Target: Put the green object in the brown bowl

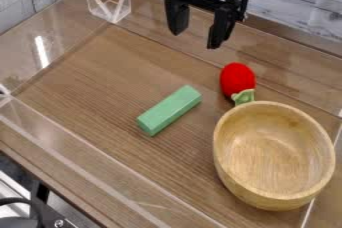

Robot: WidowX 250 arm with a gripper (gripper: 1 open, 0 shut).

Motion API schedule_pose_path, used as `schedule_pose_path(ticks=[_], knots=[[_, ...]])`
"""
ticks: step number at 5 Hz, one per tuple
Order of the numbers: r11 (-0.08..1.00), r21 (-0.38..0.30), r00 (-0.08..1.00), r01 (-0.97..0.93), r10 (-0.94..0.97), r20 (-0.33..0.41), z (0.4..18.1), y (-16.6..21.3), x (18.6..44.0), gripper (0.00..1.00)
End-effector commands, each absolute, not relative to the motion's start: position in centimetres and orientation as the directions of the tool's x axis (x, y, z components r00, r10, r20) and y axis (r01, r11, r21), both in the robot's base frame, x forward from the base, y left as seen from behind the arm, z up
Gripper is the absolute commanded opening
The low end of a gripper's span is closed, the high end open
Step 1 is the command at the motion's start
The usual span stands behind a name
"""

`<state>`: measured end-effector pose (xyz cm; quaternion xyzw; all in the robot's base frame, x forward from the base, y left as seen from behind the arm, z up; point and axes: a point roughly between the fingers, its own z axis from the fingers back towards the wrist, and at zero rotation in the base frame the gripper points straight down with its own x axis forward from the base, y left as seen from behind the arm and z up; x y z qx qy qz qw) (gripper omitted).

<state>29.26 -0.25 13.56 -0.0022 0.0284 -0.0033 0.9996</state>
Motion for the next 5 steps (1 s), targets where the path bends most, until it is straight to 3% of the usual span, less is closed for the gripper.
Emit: schedule_pose_path(ticks=[1, 3, 5], knots=[[1.000, -0.005, 0.997, -0.011, 0.011, -0.082, 12.4, 0.3, 28.9, 1.00], [0.998, 0.010, 0.997, 0.058, -0.057, -0.061, 10.0, 4.0, 25.3, 1.00], [0.999, 0.010, 0.998, 0.032, -0.032, -0.046, 9.1, 4.6, 24.3, 1.00]])
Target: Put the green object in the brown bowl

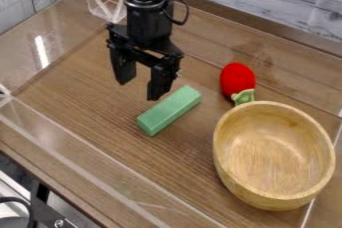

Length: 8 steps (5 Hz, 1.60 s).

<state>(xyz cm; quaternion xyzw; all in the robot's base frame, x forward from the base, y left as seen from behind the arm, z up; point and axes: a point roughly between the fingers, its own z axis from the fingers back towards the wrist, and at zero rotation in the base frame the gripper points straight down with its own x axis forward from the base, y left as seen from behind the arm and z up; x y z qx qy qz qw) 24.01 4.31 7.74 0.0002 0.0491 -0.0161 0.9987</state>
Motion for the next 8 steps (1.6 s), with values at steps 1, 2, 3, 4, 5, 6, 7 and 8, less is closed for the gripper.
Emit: schedule_pose_path(ticks=[1, 2, 3, 4, 5, 6, 7, 8], knots=[[0.994, 0.007, 0.993, 0.110, -0.110, -0.046, 8.7, 3.2, 24.1, 1.00], [0.983, 0.004, 0.982, 0.183, -0.182, -0.042, 8.3, 1.9, 24.0, 0.00], [0.977, 0.003, 0.976, 0.215, -0.214, -0.033, 7.1, 2.1, 24.2, 1.00], [0.975, 0.004, 0.975, 0.222, -0.221, -0.032, 6.0, 2.5, 24.4, 1.00], [0.984, 0.002, 0.984, 0.178, -0.178, -0.028, 5.5, 2.2, 24.1, 1.00], [0.990, 0.000, 0.990, 0.139, -0.139, -0.026, 5.2, 1.8, 23.9, 1.00], [0.983, -0.001, 0.982, 0.186, -0.186, -0.027, 3.8, 2.7, 24.4, 1.00], [0.974, -0.003, 0.974, 0.225, -0.225, -0.022, 2.8, 3.5, 25.0, 1.00]])
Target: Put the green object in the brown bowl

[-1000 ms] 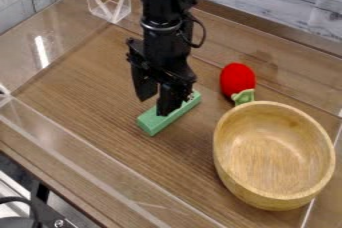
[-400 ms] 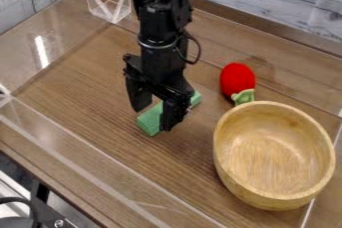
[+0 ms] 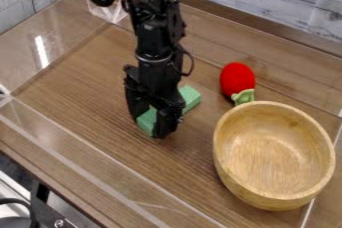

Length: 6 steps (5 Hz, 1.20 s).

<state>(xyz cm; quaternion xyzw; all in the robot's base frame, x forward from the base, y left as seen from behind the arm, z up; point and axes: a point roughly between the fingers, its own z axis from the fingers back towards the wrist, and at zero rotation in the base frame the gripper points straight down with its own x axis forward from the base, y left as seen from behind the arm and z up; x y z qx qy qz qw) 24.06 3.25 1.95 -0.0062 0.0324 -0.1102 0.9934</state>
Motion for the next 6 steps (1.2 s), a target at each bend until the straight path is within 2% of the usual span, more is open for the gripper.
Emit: schedule_pose_path(ticks=[1, 5, 6], knots=[[0.977, -0.005, 0.977, 0.213, -0.213, -0.015, 3.1, 3.4, 25.7, 1.00], [0.973, -0.020, 0.973, 0.229, -0.229, -0.012, 2.8, 3.3, 27.0, 1.00], [0.969, -0.025, 0.969, 0.248, -0.248, -0.018, 2.7, 2.9, 26.3, 1.00]])
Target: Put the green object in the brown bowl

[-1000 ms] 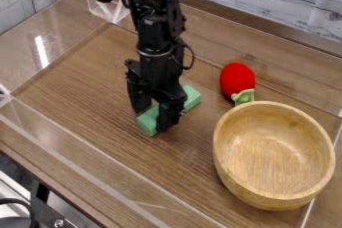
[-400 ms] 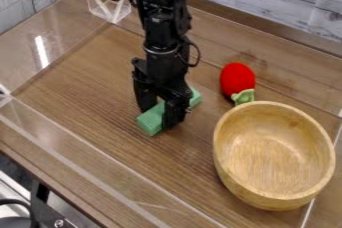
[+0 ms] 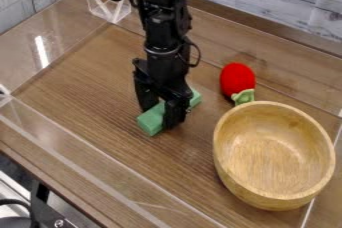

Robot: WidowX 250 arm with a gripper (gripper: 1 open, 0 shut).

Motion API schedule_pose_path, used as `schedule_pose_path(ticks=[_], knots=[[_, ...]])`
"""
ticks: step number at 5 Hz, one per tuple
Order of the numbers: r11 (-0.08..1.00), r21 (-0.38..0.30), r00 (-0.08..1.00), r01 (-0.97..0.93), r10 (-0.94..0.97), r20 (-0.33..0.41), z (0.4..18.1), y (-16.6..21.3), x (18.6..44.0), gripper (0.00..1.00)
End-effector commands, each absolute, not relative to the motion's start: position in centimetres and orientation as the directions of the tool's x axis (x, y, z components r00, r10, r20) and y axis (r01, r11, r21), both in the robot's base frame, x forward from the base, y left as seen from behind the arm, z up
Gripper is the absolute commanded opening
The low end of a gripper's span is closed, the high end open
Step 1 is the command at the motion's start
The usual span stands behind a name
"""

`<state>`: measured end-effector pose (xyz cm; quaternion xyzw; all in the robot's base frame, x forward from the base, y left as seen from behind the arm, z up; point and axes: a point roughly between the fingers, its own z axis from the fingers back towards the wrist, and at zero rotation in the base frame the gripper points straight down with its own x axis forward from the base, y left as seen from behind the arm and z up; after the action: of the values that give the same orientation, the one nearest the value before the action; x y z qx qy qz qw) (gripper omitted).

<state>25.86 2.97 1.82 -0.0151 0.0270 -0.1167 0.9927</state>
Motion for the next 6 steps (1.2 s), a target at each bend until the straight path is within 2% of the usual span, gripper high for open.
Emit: schedule_pose_path(ticks=[1, 2, 4, 5, 6], knots=[[0.965, -0.030, 0.965, 0.260, -0.261, -0.018, 2.8, 2.5, 25.7, 1.00], [0.969, -0.028, 0.969, 0.245, -0.245, -0.016, 3.6, 2.4, 25.5, 0.00], [0.982, 0.010, 0.982, 0.188, -0.188, 0.023, 7.7, 2.8, 25.3, 0.00], [0.990, 0.040, 0.989, 0.136, -0.138, 0.060, 9.9, 4.2, 25.7, 0.00], [0.997, 0.067, 0.995, 0.035, -0.041, 0.094, 11.8, 7.5, 26.7, 0.00]])
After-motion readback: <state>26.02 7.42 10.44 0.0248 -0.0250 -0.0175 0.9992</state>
